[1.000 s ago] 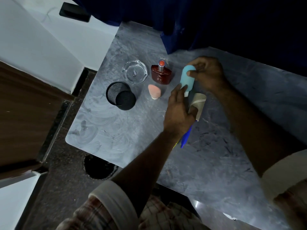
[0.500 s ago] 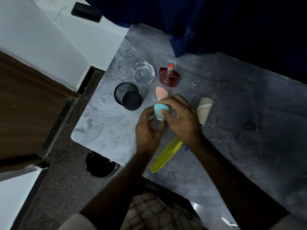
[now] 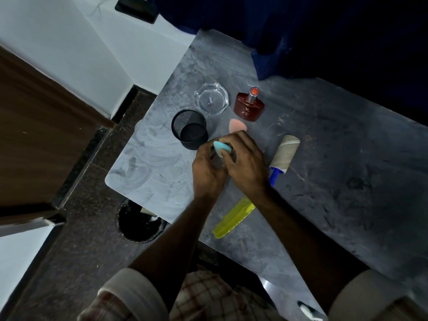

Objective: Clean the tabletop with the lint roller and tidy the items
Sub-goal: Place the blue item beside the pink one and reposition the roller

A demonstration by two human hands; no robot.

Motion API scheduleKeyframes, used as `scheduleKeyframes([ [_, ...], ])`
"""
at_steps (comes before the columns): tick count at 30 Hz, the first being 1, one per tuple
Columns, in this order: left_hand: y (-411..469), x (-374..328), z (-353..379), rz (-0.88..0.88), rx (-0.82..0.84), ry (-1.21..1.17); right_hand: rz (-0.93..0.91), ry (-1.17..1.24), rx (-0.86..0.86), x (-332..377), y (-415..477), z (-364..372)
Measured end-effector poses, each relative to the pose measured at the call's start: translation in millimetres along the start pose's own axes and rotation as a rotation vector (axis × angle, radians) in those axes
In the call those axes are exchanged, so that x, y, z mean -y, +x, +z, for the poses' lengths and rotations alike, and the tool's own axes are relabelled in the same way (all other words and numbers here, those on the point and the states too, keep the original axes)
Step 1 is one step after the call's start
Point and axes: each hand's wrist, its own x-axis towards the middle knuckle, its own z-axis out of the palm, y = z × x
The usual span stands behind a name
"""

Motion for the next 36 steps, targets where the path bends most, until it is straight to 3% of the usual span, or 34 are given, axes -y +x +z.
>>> scheduleKeyframes([
  [26,-5,19,3,0.024,0.003,0.001,0.046,0.027,0.062,-12,-10,8],
  [36,-8,21,6,0.026,-0.034,-0.028,0.157,-0.051,0.046,-16,-22,6],
])
